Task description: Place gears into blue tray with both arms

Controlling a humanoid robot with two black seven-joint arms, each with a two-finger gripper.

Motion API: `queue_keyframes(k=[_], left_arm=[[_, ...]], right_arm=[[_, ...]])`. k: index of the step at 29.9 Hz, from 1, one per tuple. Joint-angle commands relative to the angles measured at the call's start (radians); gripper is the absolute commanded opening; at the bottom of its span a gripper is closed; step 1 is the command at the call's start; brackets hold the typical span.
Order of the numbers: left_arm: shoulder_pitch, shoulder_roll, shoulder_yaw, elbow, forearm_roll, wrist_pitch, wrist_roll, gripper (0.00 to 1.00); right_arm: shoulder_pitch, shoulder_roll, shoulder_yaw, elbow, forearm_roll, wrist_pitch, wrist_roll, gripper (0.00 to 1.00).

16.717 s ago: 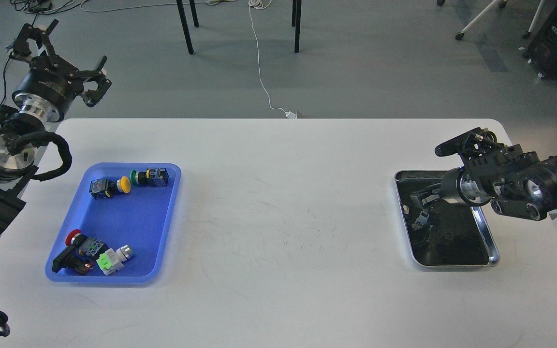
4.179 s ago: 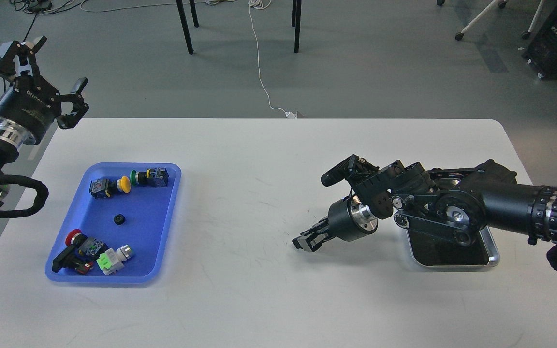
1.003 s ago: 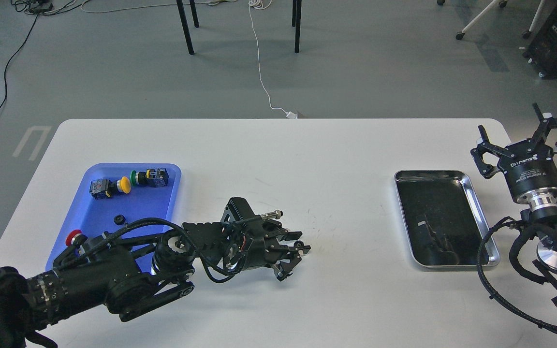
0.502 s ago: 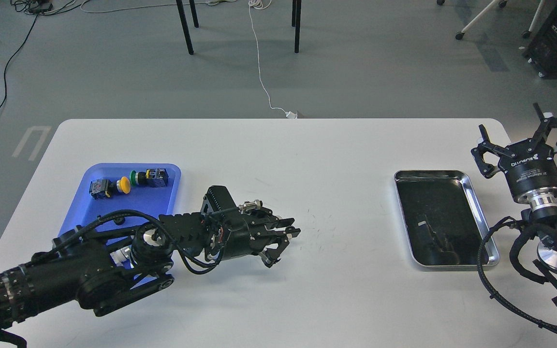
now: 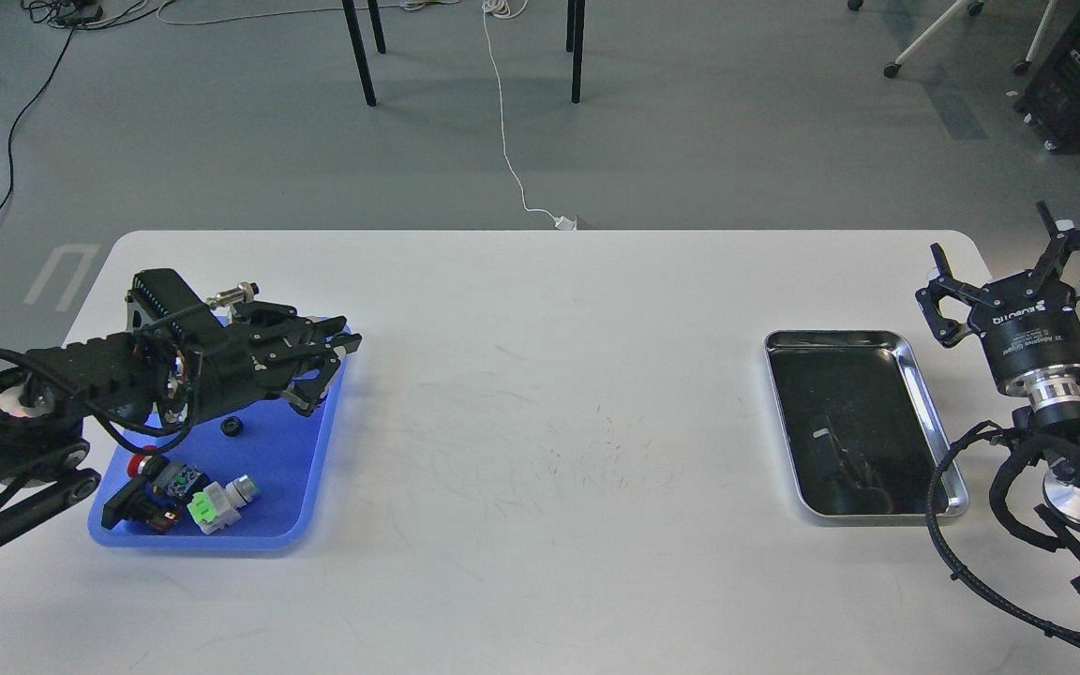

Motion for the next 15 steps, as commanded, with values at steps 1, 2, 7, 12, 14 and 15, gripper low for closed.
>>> queue_keyframes(k=[1, 2, 7, 12, 14, 15], left_arm=[[0.05, 0.003, 0.011, 0.067, -0.006, 0.003, 0.0, 0.19], [0.059, 0.002, 0.012, 0.073, -0.006, 0.006, 0.001, 0.19], [0.106, -0.007, 0.012, 0.089, -0.005, 0.015, 0.003, 0.21], [0.113, -0.027, 0.014, 0.101, -0.005, 0.015, 0.004, 0.29], [0.113, -0.029, 0.015, 0.112, -0.006, 0.014, 0.004, 0.37], [0.113, -0.029, 0.014, 0.115, -0.005, 0.015, 0.004, 0.46]], right_arm=[[0.0, 0.002, 0.001, 0.004, 0.0, 0.0, 0.0, 0.97], [0.002, 0.0, 0.001, 0.004, 0.0, 0.0, 0.0, 0.97], [0.002, -0.001, 0.001, 0.004, 0.0, 0.0, 0.0, 0.97], [0.002, -0.003, 0.001, 0.002, 0.0, 0.0, 0.0, 0.97], [0.002, -0.003, 0.001, 0.002, 0.0, 0.0, 0.0, 0.97], [0.002, -0.003, 0.001, 0.004, 0.0, 0.0, 0.0, 0.97]])
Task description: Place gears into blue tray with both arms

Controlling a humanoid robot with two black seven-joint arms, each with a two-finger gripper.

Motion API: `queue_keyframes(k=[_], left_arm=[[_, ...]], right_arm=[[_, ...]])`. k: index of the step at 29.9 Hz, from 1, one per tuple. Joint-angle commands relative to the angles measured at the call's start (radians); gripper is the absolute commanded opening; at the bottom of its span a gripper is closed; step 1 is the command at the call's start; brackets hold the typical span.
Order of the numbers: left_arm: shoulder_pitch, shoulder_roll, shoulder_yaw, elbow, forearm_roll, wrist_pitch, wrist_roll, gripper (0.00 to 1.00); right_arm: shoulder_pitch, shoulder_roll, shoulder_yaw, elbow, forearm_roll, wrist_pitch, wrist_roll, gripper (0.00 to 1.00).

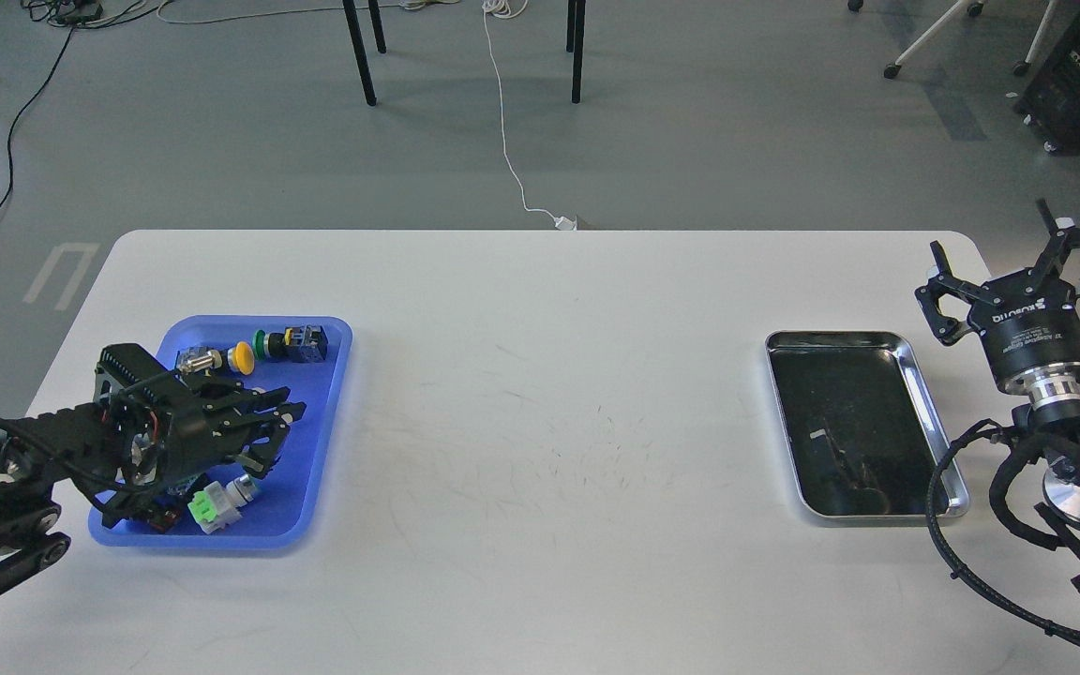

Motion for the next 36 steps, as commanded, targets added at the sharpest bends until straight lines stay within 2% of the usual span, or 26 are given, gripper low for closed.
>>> queue_keyframes(k=[1, 2, 8, 12, 16, 21, 25, 28, 36], left_arm=[[0.0, -0.004, 0.0, 0.012, -0.002, 0.0, 0.0, 0.55], [-0.001, -0.004, 0.0, 0.012, -0.003, 0.0, 0.0, 0.61], [-0.007, 0.004, -0.02, 0.012, -0.084, 0.002, -0.003, 0.74], [-0.036, 0.003, -0.098, -0.014, -0.386, 0.0, -0.003, 0.84], [-0.127, -0.042, -0.207, -0.043, -0.797, -0.007, -0.001, 0.96], [-0.249, -0.119, -0.273, -0.014, -1.301, -0.014, -0.003, 0.97], [-0.26, -0.172, -0.37, 0.032, -1.673, -0.02, -0.003, 0.97], [-0.259, -0.221, -0.423, 0.095, -1.844, -0.073, -0.003, 0.97], [-0.242, -0.385, -0.561, 0.277, -2.072, -0.248, 0.008, 0.97]], right_arm=[[0.0, 0.0, 0.0, 0.001, 0.0, 0.0, 0.0, 0.97], [-0.002, 0.001, 0.0, 0.001, 0.0, 0.0, 0.0, 0.97], [0.0, -0.003, 0.0, -0.004, -0.003, 0.0, 0.0, 0.97], [0.021, -0.012, 0.0, -0.019, -0.005, 0.0, 0.0, 0.98], [0.107, -0.012, 0.015, -0.08, -0.005, 0.0, 0.0, 0.98], [0.208, -0.012, 0.018, -0.107, -0.005, 0.0, -0.015, 0.98], [0.291, -0.012, 0.008, -0.116, -0.006, 0.0, -0.015, 0.99], [0.307, 0.0, 0.005, -0.159, -0.006, -0.009, -0.024, 0.99], [0.333, 0.063, 0.025, -0.18, 0.009, -0.016, -0.133, 0.99]])
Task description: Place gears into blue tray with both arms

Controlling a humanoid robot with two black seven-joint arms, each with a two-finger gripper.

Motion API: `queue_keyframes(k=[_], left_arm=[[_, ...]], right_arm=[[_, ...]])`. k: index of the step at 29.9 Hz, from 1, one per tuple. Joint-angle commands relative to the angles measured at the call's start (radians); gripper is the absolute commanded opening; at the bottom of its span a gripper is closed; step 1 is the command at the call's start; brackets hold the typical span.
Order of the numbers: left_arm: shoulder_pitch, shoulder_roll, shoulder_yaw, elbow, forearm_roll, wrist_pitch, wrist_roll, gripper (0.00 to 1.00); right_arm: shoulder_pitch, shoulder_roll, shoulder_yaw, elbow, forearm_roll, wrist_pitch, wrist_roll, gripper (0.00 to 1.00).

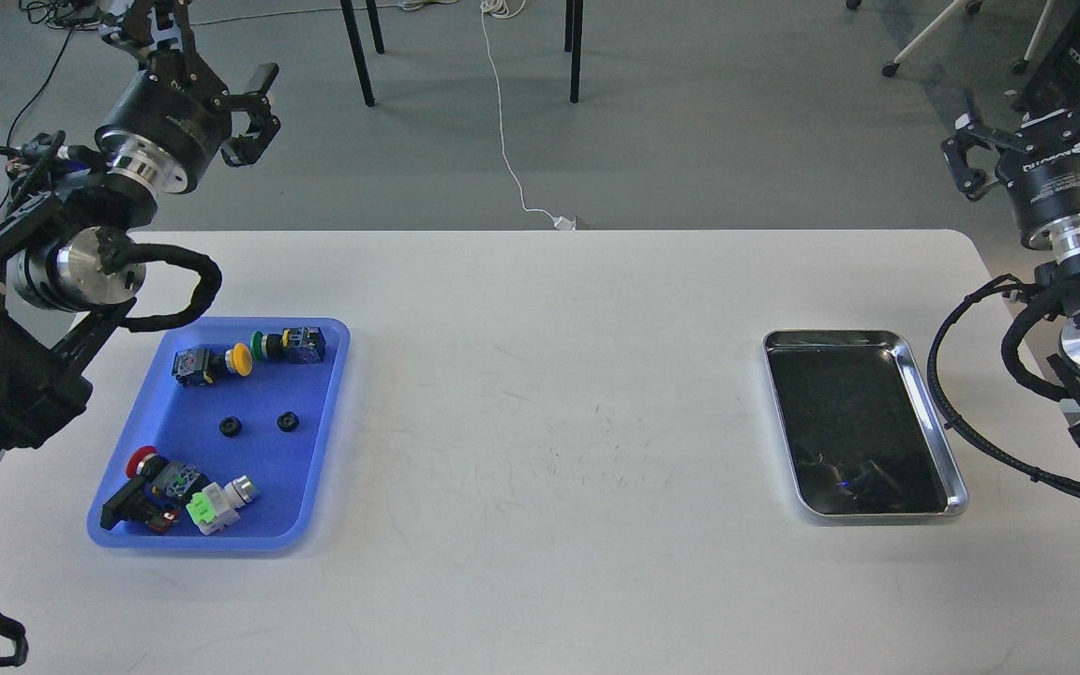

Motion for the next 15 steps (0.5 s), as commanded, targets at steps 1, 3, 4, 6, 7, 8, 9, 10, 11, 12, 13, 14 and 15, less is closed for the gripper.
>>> queue_keyframes(k=[1, 3, 4, 6, 7, 8, 9, 10, 11, 12, 13, 14, 15], left_arm=[[0.017, -0.092, -0.072, 0.078, -0.086, -0.062, 0.007, 0.98], [0.034, -0.132, -0.095, 0.115, -0.089, -0.08, 0.011, 0.98], [0.04, -0.14, -0.1, 0.122, -0.091, -0.091, 0.011, 0.98], [0.063, -0.143, -0.097, 0.127, -0.088, -0.126, 0.011, 0.98], [0.077, -0.145, -0.097, 0.129, -0.088, -0.145, 0.01, 0.98], [0.089, -0.145, -0.095, 0.129, -0.088, -0.163, 0.01, 0.98], [0.099, -0.143, -0.095, 0.129, -0.088, -0.172, 0.008, 0.98], [0.106, -0.145, -0.097, 0.13, -0.088, -0.177, 0.005, 0.98], [0.113, -0.145, -0.097, 0.13, -0.088, -0.177, 0.002, 0.98], [0.119, -0.145, -0.097, 0.13, -0.089, -0.177, 0.0, 0.98], [0.123, -0.145, -0.099, 0.13, -0.089, -0.174, 0.0, 0.98], [0.126, -0.145, -0.099, 0.13, -0.091, -0.174, -0.001, 0.98], [0.128, -0.145, -0.099, 0.13, -0.092, -0.174, -0.001, 0.98]], right_arm=[[0.0, 0.03, 0.006, -0.002, 0.017, -0.006, -0.038, 0.99], [0.0, 0.042, 0.006, -0.013, 0.036, -0.008, -0.047, 0.99], [0.0, 0.053, 0.006, -0.022, 0.045, -0.008, -0.047, 0.99], [0.002, 0.08, 0.009, -0.037, 0.059, -0.02, -0.046, 0.99], [0.002, 0.091, 0.014, -0.039, 0.059, -0.034, -0.044, 0.99], [0.002, 0.1, 0.015, -0.042, 0.06, -0.05, -0.041, 0.99], [0.0, 0.105, 0.011, -0.043, 0.059, -0.063, -0.041, 0.99], [0.0, 0.109, 0.0, -0.048, 0.059, -0.071, -0.041, 0.99], [0.0, 0.113, -0.003, -0.054, 0.059, -0.074, -0.041, 0.99], [-0.001, 0.117, -0.003, -0.057, 0.059, -0.074, -0.041, 0.99], [-0.003, 0.119, -0.005, -0.057, 0.059, -0.074, -0.041, 0.99], [-0.006, 0.119, -0.005, -0.056, 0.059, -0.074, -0.042, 0.99], [-0.007, 0.119, -0.005, -0.053, 0.059, -0.071, -0.043, 0.99]])
